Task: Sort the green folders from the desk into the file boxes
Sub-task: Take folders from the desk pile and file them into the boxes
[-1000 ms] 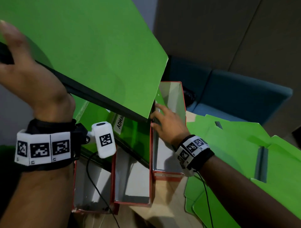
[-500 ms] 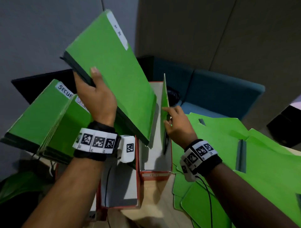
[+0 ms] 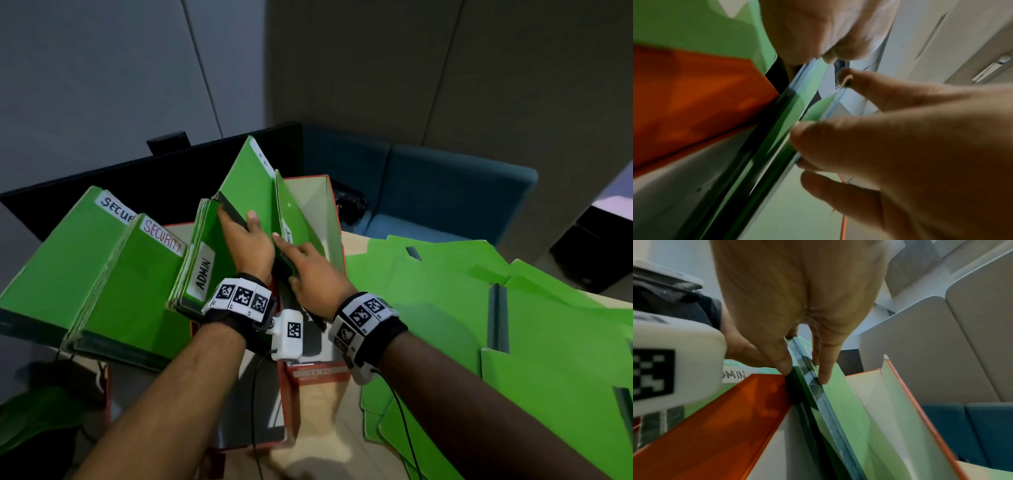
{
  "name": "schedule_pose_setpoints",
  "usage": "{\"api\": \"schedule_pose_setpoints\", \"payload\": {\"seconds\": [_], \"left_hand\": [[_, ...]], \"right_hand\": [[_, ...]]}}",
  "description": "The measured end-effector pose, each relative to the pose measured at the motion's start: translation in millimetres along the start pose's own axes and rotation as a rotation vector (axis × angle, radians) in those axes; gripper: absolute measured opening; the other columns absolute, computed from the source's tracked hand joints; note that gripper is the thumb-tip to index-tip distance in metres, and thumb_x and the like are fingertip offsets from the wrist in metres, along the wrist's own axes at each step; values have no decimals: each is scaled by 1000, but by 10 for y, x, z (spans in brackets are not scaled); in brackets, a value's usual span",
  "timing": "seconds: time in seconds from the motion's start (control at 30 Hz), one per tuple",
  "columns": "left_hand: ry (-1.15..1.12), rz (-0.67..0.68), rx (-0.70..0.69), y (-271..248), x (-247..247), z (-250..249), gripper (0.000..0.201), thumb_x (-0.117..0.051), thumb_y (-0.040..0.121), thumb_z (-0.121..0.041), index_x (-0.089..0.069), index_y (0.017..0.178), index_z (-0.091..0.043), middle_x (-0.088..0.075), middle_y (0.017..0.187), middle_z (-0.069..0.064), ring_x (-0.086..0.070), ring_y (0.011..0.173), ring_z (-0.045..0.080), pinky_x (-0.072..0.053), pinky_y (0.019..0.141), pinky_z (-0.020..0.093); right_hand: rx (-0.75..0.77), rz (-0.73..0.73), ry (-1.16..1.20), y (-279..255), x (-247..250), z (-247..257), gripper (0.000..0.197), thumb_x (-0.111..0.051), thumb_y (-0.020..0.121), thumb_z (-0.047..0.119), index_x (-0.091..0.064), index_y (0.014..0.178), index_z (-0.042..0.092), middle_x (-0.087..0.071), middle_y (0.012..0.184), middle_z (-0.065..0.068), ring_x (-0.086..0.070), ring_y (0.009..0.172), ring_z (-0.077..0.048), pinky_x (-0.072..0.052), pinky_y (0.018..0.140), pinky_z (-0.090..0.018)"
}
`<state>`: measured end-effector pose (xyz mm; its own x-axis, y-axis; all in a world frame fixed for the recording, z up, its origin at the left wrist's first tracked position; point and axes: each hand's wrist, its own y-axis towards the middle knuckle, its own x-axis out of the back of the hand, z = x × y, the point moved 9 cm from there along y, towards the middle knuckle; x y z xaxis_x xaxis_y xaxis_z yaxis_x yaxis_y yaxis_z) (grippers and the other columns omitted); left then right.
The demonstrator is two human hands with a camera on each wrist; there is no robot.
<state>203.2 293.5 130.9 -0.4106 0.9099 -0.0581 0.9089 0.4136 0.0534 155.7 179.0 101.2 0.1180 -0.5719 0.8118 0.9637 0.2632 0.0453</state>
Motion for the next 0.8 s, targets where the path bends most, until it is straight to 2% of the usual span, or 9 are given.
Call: {"api": "schedule_pose_setpoints", "payload": {"seconds": [0.13, 0.2, 0.27, 0.33, 0.43, 0.5, 0.57, 0.67, 0.8], "left_hand": [[10, 15, 13, -18, 40, 57, 49, -45, 101, -14, -26, 146, -19, -53, 129, 3, -56, 104, 11, -47, 89, 27], [-8, -15, -8, -45, 79, 9, 45, -47, 100, -14, -29, 141, -16, -55, 123, 2, -58, 92, 4, -53, 76, 20], [-27, -67, -63, -77, 128, -90, 50, -51, 98, -10, -28, 141, -18, -52, 125, -2, -58, 93, 3, -52, 66, 12], [-5, -66, -125, -103, 122, -198, 54, -50, 96, -4, -28, 142, -23, -47, 129, -5, -56, 103, 5, -53, 72, 14], [76, -30, -199, -124, 72, -299, 53, -44, 95, 4, -34, 138, -26, -44, 137, -3, -52, 114, 8, -53, 86, 22], [96, -69, -202, -128, 109, -320, 55, -43, 92, 10, -36, 136, -21, -41, 141, 3, -48, 120, 12, -52, 83, 13], [108, -149, -269, -184, 182, -420, 64, -48, 83, 17, -35, 138, -12, -31, 146, 9, -40, 128, 15, -47, 87, 6], [174, -213, -497, -413, 113, -646, 74, -52, 71, 15, -33, 140, -5, -19, 151, 14, -24, 141, 25, -38, 110, 25], [206, 29, -694, -899, -485, -730, 66, -49, 67, 13, -43, 131, -1, -30, 142, 16, -29, 138, 23, -26, 117, 35]], "right_hand": [[27, 31, -35, 52, -157, 93, 72, -51, 88, 7, -17, 150, 22, -38, 138, -13, -56, 107, -38, -50, 88, -45], [15, 47, -93, 85, -224, 88, 72, -48, 90, 11, -12, 151, 23, -41, 135, -13, -57, 102, -38, -51, 83, -47], [5, 31, -156, 128, -233, 61, 74, -48, 92, 15, -5, 150, 29, -46, 127, -12, -58, 99, -35, -52, 77, -48], [-30, 6, -196, 180, -160, -5, 71, -50, 91, 14, -11, 149, 27, -51, 121, -11, -58, 100, -35, -51, 76, -47], [-95, -19, -197, 213, -31, -149, 52, -50, 88, 11, -36, 138, 16, -58, 119, -16, -60, 101, -38, -51, 79, -45], [-136, -20, -175, 179, -6, -237, 42, -51, 90, 17, -43, 130, 13, -61, 113, -19, -61, 100, -39, -52, 80, -45], [-133, 14, -118, 99, -62, -274, 44, -50, 91, 20, -42, 134, 16, -62, 114, -20, -61, 101, -38, -53, 81, -46], [-51, 10, -25, -86, -19, -271, 54, -48, 86, 11, -41, 138, 22, -60, 124, -13, -60, 107, -33, -52, 87, -44], [1, -71, 24, -396, 322, -421, 29, -53, 81, 5, -58, 110, 7, -64, 109, -17, -60, 97, -35, -50, 81, -39]]}}
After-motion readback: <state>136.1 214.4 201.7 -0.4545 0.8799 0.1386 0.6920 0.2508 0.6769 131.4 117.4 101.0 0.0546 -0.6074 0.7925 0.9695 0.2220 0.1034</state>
